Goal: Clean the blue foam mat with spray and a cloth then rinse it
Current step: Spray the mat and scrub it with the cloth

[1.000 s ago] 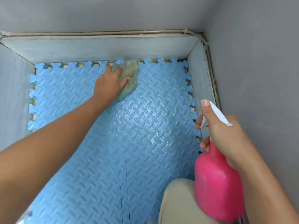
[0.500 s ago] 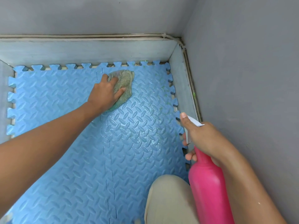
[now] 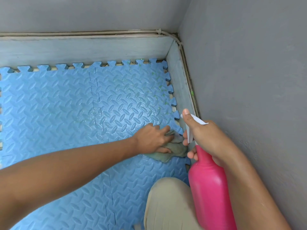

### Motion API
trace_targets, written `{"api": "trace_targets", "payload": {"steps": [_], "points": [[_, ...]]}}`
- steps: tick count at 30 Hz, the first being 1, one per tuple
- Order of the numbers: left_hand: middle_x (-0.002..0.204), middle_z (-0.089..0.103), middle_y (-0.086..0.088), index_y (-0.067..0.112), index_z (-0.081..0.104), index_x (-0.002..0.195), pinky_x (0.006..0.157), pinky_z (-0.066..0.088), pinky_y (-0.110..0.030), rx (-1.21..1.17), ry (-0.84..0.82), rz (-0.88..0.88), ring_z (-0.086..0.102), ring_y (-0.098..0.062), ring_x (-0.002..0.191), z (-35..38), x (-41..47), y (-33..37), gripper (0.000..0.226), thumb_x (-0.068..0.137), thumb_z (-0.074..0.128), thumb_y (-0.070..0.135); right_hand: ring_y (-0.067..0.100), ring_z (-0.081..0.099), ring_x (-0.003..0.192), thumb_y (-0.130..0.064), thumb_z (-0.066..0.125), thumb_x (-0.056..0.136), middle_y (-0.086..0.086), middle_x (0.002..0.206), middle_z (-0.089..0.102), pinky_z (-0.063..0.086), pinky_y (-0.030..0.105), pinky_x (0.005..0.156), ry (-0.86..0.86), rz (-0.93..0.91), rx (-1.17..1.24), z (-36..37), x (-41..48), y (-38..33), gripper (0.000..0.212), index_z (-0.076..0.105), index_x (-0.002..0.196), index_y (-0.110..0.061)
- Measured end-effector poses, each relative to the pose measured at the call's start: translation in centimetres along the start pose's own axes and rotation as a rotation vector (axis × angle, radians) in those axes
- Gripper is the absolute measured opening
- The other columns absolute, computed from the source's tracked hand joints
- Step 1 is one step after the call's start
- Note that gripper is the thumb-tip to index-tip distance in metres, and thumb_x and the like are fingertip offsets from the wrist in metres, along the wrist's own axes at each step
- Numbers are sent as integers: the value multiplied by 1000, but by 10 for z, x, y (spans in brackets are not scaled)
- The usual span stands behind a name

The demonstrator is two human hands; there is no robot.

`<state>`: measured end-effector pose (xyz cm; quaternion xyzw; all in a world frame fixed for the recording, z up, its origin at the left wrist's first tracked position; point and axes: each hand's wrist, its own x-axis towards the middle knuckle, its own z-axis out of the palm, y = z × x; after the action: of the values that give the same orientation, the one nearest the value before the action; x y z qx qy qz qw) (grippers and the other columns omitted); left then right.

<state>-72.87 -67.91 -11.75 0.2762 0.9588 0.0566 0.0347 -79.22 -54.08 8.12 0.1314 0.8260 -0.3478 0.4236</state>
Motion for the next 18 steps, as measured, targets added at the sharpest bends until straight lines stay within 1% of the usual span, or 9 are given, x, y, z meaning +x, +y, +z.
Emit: {"api": "trace_targets", "payload": {"steps": [2, 4, 6, 9, 11, 13, 14, 16, 18], "points": [[114, 54, -7, 21, 54, 129, 51, 41, -34, 22, -19, -188, 66, -30, 70, -10, 19, -27, 65, 89, 44, 71, 27, 56, 42, -76, 49, 89, 23, 89, 69, 47, 26, 43, -11, 0, 21, -1, 0, -1, 69, 68, 98, -11], [124, 51, -8, 20, 47, 136, 57, 40, -36, 48, -11, -371, 68, -32, 78, -22, 40, -58, 68, 90, 45, 70, 27, 55, 42, -76, 50, 89, 27, 97, 70, 47, 27, 44, -21, -2, 36, 0, 2, -2, 66, 68, 95, -13], [129, 50, -11, 18, 46, 136, 62, 40, -37, 78, 42, -560, 68, -33, 80, -36, 58, -99, 67, 91, 47, 67, 26, 55, 41, -77, 50, 88, 22, 92, 70, 47, 28, 46, -35, -5, 40, 1, 5, -3, 65, 67, 90, -14], [136, 45, -16, 16, 52, 132, 75, 46, -41, 58, 72, -889, 66, -37, 91, -50, 66, -165, 60, 93, 49, 61, 24, 55, 41, -78, 51, 86, 18, 88, 69, 48, 29, 46, -44, 8, 51, 2, 10, -5, 65, 67, 89, -15], [134, 44, -19, 16, 54, 131, 82, 49, -45, 52, 85, -996, 63, -40, 96, -49, 63, -189, 56, 94, 51, 58, 23, 54, 41, -78, 50, 87, 15, 85, 66, 48, 29, 46, -49, 6, 54, 3, 12, -5, 64, 67, 88, -16], [130, 45, -21, 18, 51, 135, 79, 51, -47, 28, 128, -968, 61, -42, 96, -42, 58, -189, 55, 95, 49, 56, 24, 54, 42, -78, 49, 87, 14, 84, 67, 47, 30, 46, -55, 0, 50, 4, 13, -6, 70, 68, 92, -10], [129, 46, -22, 19, 48, 138, 77, 51, -47, -4, 166, -915, 60, -42, 95, -38, 58, -183, 56, 95, 48, 56, 25, 54, 43, -79, 49, 87, 17, 85, 69, 46, 31, 47, -58, -3, 46, 5, 15, -7, 76, 68, 96, -6], [126, 48, -21, 21, 45, 141, 75, 52, -47, -86, 190, -723, 60, -41, 92, -32, 61, -159, 59, 95, 45, 58, 27, 55, 44, -79, 50, 86, 23, 90, 73, 45, 31, 48, -57, -8, 32, 8, 17, -9, 84, 67, 100, 2], [121, 51, -18, 19, 50, 138, 74, 50, -45, -133, 150, -500, 61, -39, 89, -26, 65, -121, 60, 95, 45, 60, 27, 56, 43, -78, 52, 85, 24, 94, 73, 45, 32, 48, -57, -22, 25, 10, 19, -13, 86, 66, 97, 5]]}}
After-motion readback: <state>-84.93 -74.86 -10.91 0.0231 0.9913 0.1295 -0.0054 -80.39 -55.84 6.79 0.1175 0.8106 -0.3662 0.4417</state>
